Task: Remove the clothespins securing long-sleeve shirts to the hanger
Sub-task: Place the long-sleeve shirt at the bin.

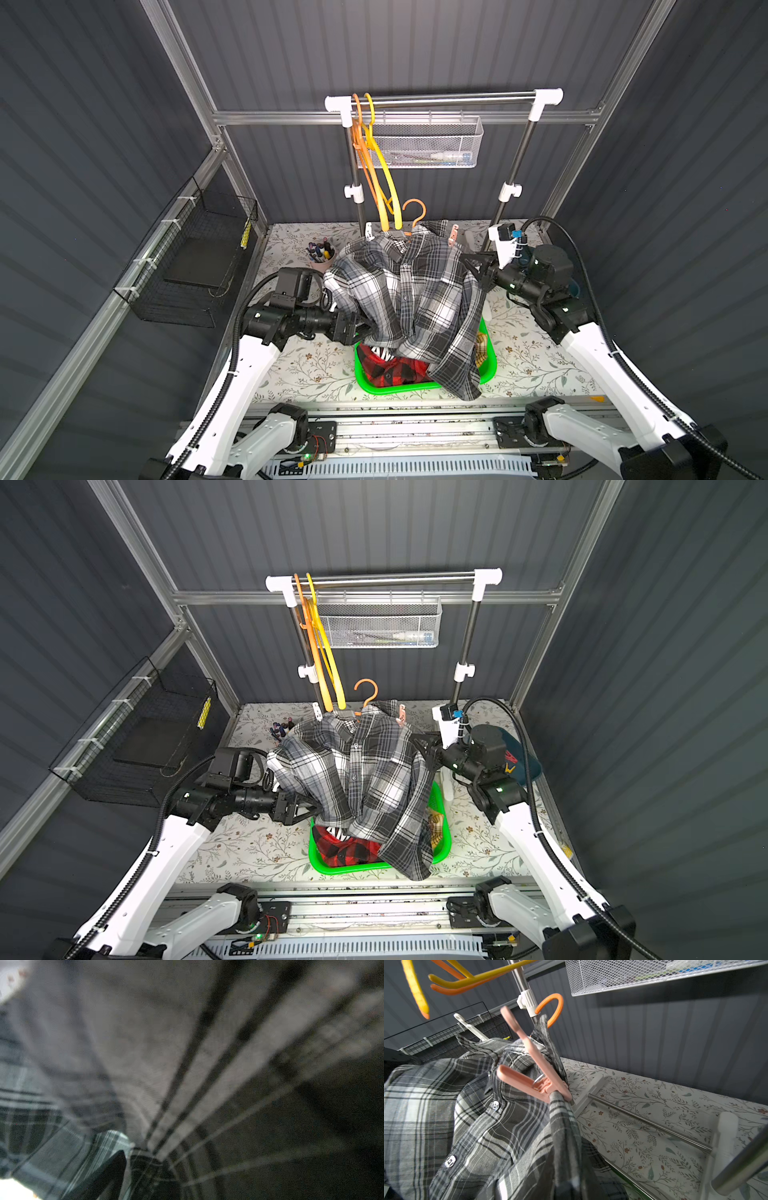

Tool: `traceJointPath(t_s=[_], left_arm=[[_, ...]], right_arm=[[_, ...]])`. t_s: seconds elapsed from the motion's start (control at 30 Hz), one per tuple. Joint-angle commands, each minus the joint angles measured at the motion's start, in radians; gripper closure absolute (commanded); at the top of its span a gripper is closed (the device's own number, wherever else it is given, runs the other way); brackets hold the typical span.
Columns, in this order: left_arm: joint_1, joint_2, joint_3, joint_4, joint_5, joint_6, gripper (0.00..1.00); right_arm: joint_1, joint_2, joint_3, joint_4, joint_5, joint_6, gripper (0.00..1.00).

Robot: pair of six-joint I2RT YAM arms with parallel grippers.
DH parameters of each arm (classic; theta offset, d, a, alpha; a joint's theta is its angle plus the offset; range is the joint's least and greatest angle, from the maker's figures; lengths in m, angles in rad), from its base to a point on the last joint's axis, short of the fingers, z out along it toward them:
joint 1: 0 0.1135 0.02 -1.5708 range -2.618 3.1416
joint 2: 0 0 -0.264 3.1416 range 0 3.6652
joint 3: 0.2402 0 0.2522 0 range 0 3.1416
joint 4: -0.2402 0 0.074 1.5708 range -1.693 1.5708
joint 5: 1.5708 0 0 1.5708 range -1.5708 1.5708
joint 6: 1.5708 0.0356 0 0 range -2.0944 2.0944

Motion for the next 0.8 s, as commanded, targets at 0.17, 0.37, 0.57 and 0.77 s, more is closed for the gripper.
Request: traceJointPath(t_s=[0.17,0.37,0.57,0.77], left_arm=[[0.000,-0.066,0.019,0.182,0.285,0.060,0.00],[0.000,-0.026,0.066,0.081,0.331,0.136,0.00],[0.001,-0.072,0.063,0.134,0.191,0.084,0.00],[0.001,-0.091,0.027,0.301,0.012,-0.060,0.00]], right_arm=[[-0.012,0.116,0.016,-0.196,0.345,-0.046,1.00],[-0.016,0.084,-0.039,-0.172,0.369,-0.055,1.00],[-0.016,0.038,-0.048,-0.178,0.377,-0.080,1.00],[-0.012,-0.074,-0.083,-0.111,0.200,-0.092,1.00]])
